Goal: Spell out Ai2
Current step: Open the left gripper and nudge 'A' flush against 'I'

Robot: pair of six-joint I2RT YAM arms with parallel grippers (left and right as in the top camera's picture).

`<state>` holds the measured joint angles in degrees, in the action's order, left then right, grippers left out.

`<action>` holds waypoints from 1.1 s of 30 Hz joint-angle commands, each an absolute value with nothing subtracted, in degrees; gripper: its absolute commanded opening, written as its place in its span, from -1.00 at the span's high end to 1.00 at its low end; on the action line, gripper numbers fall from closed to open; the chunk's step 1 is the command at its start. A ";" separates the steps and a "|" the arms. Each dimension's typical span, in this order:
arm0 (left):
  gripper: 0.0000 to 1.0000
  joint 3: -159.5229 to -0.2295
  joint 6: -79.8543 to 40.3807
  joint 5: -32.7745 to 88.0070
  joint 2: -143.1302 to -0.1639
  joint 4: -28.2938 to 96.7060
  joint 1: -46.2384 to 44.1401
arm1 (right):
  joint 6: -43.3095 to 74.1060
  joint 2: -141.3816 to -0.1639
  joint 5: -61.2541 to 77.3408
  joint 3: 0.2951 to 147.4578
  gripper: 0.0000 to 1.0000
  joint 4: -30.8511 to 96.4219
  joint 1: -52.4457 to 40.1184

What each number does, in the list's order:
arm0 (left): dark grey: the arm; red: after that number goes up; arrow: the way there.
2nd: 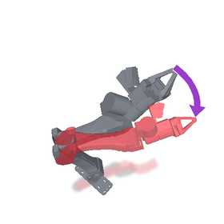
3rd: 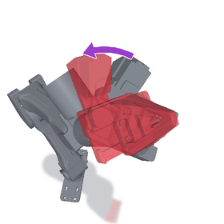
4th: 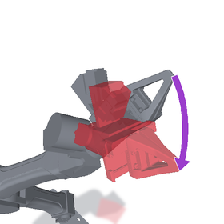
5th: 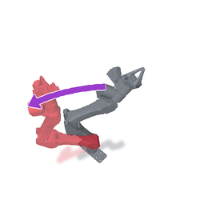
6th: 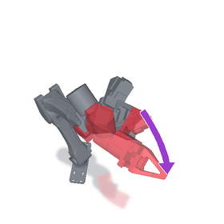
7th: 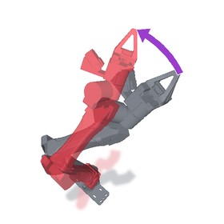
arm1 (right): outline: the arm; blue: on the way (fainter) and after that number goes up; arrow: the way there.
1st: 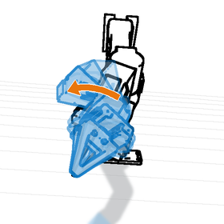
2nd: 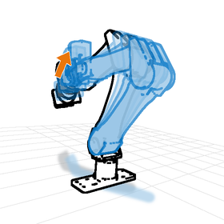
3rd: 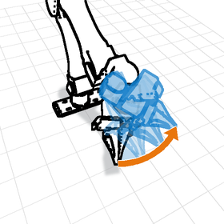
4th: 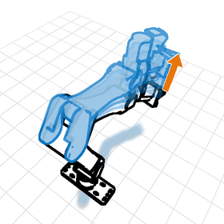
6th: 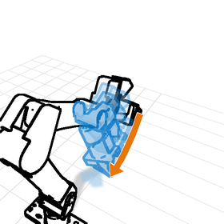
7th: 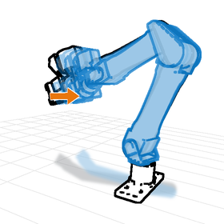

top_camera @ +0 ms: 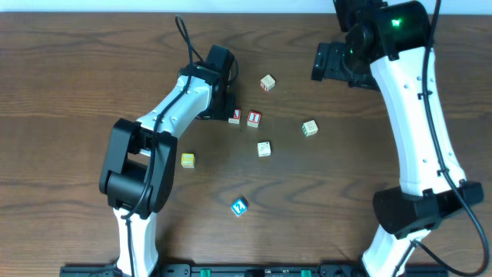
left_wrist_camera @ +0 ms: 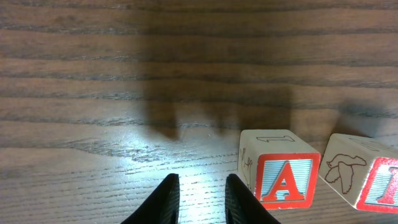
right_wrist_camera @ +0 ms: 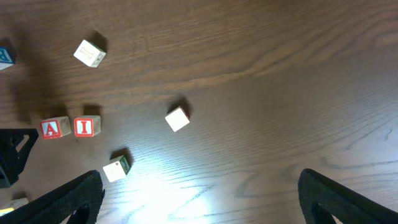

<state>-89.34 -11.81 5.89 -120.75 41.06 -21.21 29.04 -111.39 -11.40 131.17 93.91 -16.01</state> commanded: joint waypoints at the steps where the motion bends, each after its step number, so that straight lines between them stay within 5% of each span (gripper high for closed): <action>1: 0.51 -88.97 -11.81 6.63 -121.23 41.04 -21.50 | 28.18 -111.66 -12.19 131.57 -0.99 94.11 -15.94; 20: 0.47 -87.42 -12.47 7.11 -121.25 38.52 -22.92 | 28.18 -111.66 -12.19 131.57 -0.98 94.13 -15.94; 33: 0.23 -87.42 -12.49 7.09 -121.25 38.06 -22.92 | 28.18 -111.66 -12.19 131.57 -0.98 94.13 -15.94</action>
<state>-87.61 -12.19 7.16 -120.75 38.11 -23.03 29.04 -111.39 -11.40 131.17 94.00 -16.01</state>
